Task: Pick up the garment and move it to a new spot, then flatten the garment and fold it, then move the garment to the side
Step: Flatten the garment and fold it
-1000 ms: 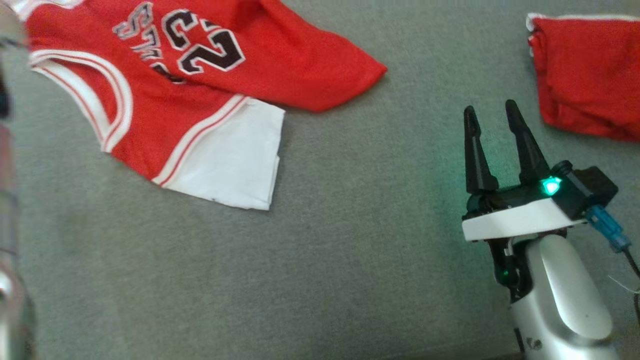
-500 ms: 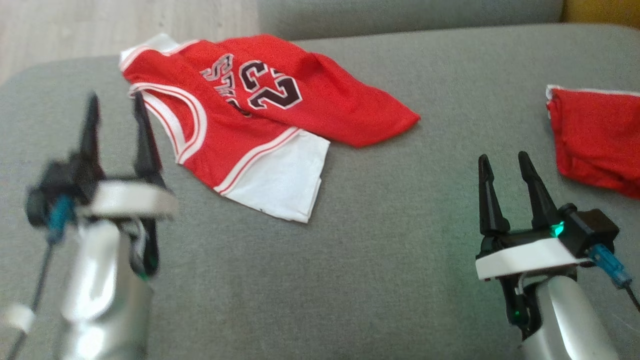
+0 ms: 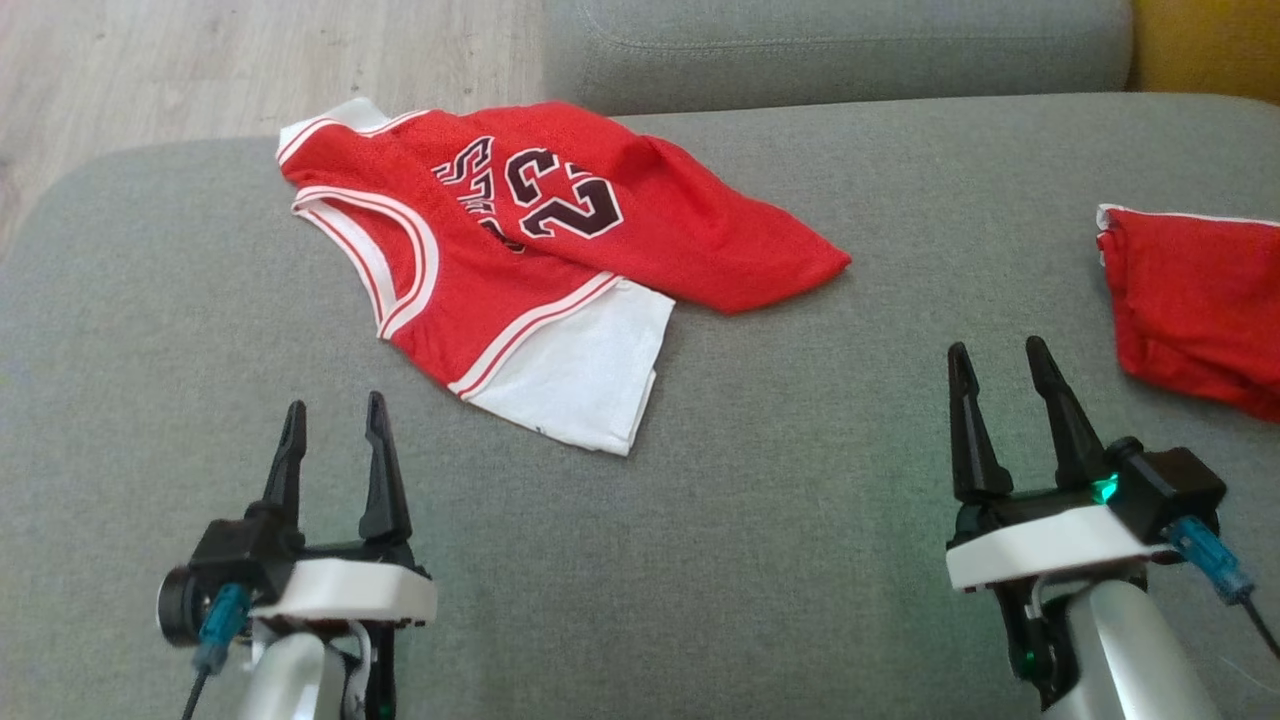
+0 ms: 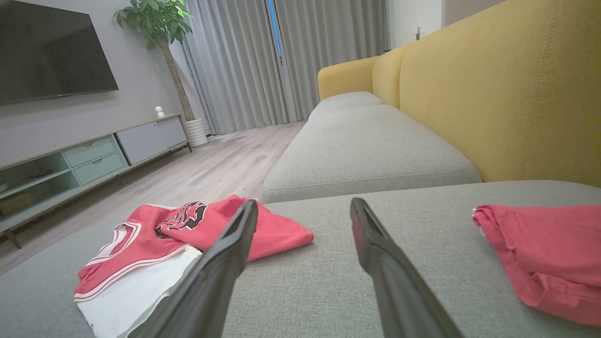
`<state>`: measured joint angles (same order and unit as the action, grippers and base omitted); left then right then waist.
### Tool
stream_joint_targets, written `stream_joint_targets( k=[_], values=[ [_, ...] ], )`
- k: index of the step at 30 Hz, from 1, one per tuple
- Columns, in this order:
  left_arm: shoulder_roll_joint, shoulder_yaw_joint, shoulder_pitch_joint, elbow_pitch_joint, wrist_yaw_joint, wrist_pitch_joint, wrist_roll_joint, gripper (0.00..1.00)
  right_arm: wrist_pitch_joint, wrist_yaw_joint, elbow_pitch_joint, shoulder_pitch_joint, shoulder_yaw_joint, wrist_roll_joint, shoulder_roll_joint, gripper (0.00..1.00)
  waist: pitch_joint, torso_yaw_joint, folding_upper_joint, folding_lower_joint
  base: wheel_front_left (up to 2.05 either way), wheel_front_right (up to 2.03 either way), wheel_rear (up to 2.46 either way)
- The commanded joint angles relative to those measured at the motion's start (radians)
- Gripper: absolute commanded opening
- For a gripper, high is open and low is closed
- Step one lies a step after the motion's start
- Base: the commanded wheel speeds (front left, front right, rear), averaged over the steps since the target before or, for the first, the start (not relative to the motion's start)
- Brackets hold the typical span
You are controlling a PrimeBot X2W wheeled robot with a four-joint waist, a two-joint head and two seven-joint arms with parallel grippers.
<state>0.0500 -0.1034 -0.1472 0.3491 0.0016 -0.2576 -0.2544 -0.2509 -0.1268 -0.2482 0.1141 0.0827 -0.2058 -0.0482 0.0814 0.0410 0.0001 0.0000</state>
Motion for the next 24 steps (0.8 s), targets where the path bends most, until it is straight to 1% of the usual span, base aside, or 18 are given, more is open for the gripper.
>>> stream_joint_targets(
  k=[1,5,9,12,15,18,24],
  values=[
    [0.004,0.026,-0.036,-0.04,0.01,-0.004,-0.002,1.0,-0.011,-0.004,0.036,0.021,0.021,-0.003,-0.002,1.0,0.003,-0.001,-0.0001,0.0,0.0,0.0,0.0],
    [0.002,0.004,-0.055,-0.006,0.008,-0.004,-0.007,1.0,-0.011,-0.004,0.037,0.026,0.028,0.001,-0.002,1.0,0.016,-0.015,-0.0001,0.0,0.0,0.0,0.0],
    [0.001,-0.031,-0.098,0.084,-0.005,0.0,-0.033,1.0,-0.011,-0.004,0.038,0.036,0.034,0.002,-0.002,1.0,0.033,-0.034,-0.0001,0.0,0.0,0.0,0.0],
    [0.001,-0.071,-0.141,0.153,-0.015,0.036,-0.073,1.0,-0.011,-0.004,0.04,0.041,0.039,0.001,-0.002,1.0,0.049,-0.05,-0.0001,0.0,0.0,0.0,0.0],
    [0.001,-0.112,-0.179,0.221,-0.006,0.089,-0.107,1.0,-0.011,-0.004,0.042,0.05,0.046,-0.003,-0.002,1.0,0.069,-0.07,-0.0001,0.0,0.0,0.0,0.0],
    [0.0,-0.135,-0.213,0.278,0.004,0.125,-0.169,1.0,-0.011,-0.004,0.045,0.06,0.055,-0.008,-0.002,1.0,0.091,-0.093,-0.0001,0.0,0.0,0.0,0.0],
    [0.0,-0.169,-0.271,0.365,0.022,0.152,-0.226,1.0,-0.011,-0.004,0.052,0.075,0.061,-0.02,-0.002,1.0,0.121,-0.135,-0.0001,0.0,0.0,0.0,0.0]
  ],
)
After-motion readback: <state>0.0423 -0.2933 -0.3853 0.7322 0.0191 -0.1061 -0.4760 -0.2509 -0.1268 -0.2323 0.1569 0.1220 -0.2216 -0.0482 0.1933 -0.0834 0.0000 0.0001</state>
